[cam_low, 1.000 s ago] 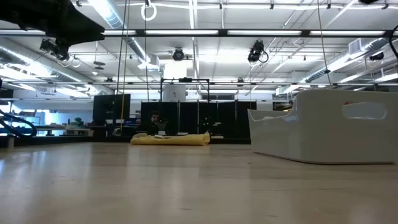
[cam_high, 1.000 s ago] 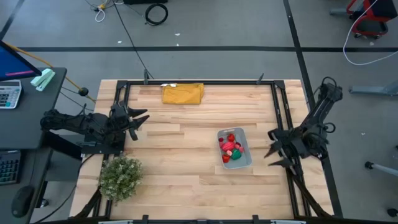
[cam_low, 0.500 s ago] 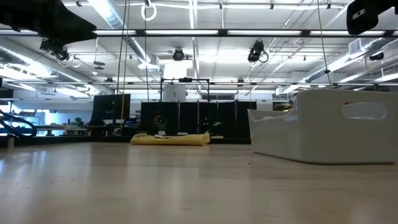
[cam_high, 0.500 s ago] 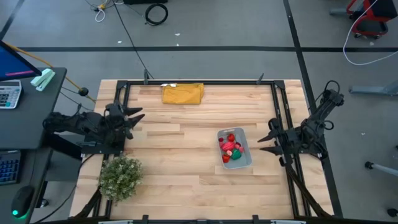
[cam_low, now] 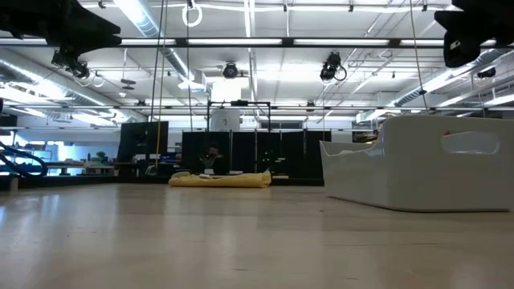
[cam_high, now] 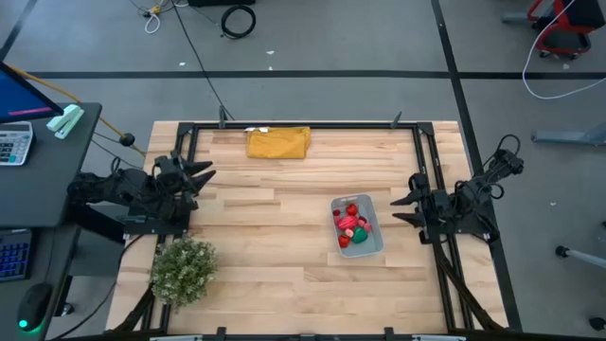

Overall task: Pick and placing Produce into tupperware
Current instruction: Return to Home Position

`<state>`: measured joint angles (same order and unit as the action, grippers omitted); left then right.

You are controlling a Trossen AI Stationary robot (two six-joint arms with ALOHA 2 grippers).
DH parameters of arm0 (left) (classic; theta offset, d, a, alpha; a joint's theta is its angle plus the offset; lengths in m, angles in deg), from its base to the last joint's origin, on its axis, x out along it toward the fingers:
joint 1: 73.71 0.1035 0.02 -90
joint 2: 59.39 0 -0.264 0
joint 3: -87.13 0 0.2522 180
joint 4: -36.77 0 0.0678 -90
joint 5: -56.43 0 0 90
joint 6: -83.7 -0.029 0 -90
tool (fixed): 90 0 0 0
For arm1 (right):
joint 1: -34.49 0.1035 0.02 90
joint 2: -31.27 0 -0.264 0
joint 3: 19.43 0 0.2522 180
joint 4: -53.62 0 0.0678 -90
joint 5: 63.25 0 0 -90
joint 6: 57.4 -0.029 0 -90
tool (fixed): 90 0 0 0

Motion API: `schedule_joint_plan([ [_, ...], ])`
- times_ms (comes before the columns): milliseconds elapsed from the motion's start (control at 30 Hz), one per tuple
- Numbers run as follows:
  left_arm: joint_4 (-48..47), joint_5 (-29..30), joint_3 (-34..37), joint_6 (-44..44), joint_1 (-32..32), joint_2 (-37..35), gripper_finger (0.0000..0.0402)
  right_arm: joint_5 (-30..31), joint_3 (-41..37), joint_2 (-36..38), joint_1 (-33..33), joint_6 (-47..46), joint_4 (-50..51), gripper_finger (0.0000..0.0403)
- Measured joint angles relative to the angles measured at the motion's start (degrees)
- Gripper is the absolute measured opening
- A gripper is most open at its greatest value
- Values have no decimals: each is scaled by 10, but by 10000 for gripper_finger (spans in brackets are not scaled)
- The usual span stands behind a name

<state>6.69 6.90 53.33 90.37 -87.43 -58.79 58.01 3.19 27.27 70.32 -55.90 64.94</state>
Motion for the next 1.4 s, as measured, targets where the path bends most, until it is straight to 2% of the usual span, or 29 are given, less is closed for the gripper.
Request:
schedule_joint_plan([
  [133,0,0,0,6,0,0,158,-37,-17,26,-20,30,-34,145],
  [300,4,0,4,32,0,0,153,-72,-39,34,-42,22,-40,145],
  [667,119,-1,100,47,0,0,149,-78,-83,33,-94,-7,-72,145],
  [867,127,-1,130,77,0,0,157,-78,-83,34,-128,27,-79,145],
  [1167,118,-1,146,80,0,0,148,-78,-82,33,-142,-19,-38,145],
  [1267,146,-17,173,80,0,3,145,-78,-82,33,-142,-38,-38,145],
  [1400,173,-93,176,39,-1,22,145,-78,-82,33,-142,-79,-37,145],
])
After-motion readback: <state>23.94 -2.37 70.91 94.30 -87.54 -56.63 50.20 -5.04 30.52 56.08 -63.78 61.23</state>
